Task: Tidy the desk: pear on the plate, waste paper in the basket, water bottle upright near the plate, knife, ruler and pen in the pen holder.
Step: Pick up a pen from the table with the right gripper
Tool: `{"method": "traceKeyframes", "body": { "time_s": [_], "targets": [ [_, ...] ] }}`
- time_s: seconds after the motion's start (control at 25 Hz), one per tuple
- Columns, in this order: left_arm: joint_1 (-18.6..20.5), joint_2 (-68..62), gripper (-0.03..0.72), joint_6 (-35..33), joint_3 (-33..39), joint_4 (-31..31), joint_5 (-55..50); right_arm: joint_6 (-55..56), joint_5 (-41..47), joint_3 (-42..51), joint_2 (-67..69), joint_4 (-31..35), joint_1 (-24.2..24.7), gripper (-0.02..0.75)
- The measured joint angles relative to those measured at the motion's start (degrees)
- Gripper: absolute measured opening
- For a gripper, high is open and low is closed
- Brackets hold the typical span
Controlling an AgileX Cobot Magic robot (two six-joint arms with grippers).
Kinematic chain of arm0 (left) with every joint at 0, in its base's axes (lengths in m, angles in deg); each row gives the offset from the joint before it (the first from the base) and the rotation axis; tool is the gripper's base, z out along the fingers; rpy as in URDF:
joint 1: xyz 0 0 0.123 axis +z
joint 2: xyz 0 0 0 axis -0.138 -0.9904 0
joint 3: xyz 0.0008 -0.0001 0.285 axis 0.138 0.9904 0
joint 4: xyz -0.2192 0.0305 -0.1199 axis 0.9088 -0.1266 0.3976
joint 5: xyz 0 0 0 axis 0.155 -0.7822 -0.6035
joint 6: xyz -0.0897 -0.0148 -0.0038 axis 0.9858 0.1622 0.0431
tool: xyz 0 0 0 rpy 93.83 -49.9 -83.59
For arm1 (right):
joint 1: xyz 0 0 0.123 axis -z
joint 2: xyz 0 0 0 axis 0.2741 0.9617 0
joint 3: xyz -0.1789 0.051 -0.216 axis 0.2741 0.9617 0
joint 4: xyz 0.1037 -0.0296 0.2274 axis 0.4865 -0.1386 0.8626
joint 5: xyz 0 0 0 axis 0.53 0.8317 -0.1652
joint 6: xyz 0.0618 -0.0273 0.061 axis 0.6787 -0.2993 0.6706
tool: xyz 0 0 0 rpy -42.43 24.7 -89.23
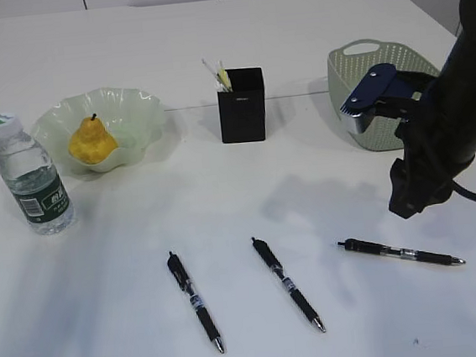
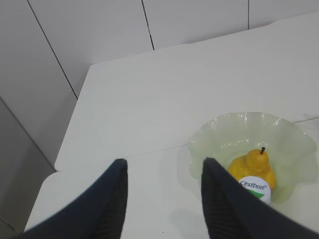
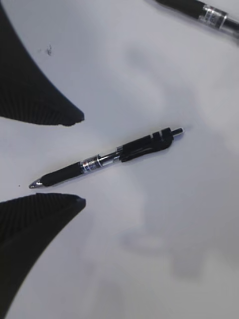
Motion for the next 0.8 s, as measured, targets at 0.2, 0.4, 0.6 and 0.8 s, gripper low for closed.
{"method": "traceKeyframes", "body": {
  "time_s": [0.2, 0.4, 0.6, 0.8],
  "targets": [
    [0.0, 0.0, 0.341, 0.0, 0.0, 0.0, 0.2, -0.5, 0.0, 0.0, 0.0, -0.4, 0.0, 0.339],
    [0.0, 0.0, 0.341, 0.0, 0.0, 0.0, 0.8, -8.2, 0.6, 0.0, 0.0, -1.4, 0.0, 0.339],
    [0.0, 0.0, 0.341, 0.0, 0.0, 0.1, 0.8, -16.0, 1.2, 0.0, 0.0, -1.5, 0.0, 0.339],
    [0.0, 0.0, 0.341, 0.0, 0.0, 0.1, 0.9, -18.9, 1.1, 0.0, 0.0, -1.5, 0.0, 0.339]
  ]
}}
